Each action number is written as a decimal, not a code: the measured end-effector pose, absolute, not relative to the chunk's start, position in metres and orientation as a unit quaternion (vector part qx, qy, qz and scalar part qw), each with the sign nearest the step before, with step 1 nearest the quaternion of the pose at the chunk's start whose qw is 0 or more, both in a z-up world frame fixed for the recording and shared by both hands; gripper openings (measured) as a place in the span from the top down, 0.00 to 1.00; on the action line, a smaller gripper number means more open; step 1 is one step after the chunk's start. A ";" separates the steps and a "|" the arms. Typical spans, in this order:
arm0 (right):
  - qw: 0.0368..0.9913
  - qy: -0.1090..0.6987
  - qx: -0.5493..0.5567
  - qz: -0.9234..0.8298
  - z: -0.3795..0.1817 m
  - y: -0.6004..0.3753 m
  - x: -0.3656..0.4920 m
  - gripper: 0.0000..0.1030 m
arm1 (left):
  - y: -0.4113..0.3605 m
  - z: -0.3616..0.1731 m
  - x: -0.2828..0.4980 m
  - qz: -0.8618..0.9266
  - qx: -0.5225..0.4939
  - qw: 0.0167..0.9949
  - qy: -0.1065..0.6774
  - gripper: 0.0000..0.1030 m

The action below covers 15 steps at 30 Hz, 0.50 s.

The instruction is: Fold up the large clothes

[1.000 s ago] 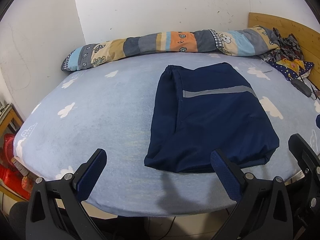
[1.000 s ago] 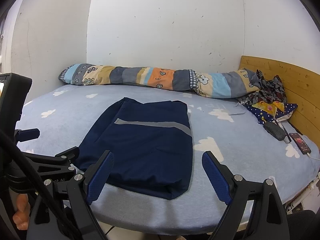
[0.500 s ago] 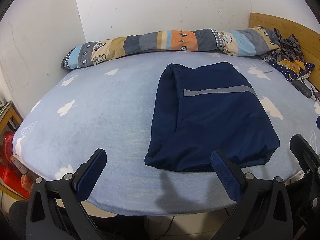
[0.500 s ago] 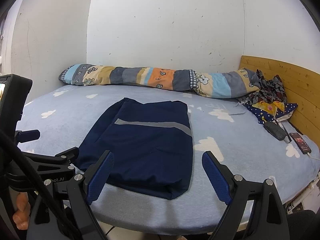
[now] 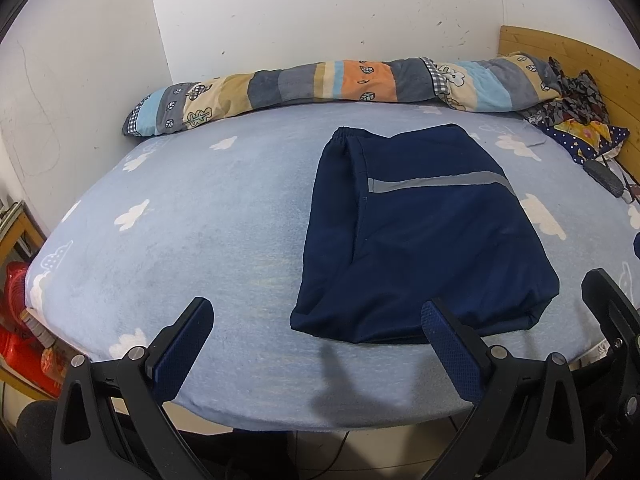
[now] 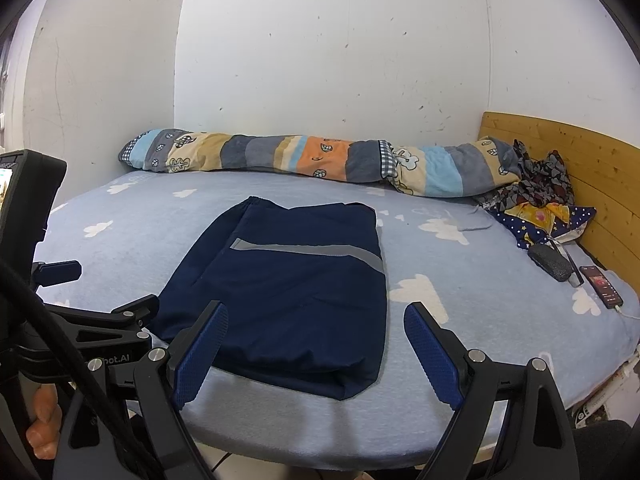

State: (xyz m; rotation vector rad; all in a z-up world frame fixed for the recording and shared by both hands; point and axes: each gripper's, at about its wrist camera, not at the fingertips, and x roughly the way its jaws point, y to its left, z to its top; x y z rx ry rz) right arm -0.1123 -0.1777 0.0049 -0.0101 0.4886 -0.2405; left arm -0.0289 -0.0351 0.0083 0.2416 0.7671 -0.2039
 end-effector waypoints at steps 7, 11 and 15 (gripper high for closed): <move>0.963 0.241 -0.005 -0.119 0.005 -0.179 -0.113 0.10 | -0.036 0.008 -0.029 -0.099 0.116 0.915 0.375 0.00; 0.964 0.239 -0.004 -0.120 0.006 -0.176 -0.113 0.10 | -0.037 0.009 -0.029 -0.098 0.116 0.914 0.376 0.00; 0.964 0.239 -0.004 -0.120 0.006 -0.177 -0.113 0.10 | -0.038 0.009 -0.028 -0.099 0.114 0.912 0.381 0.00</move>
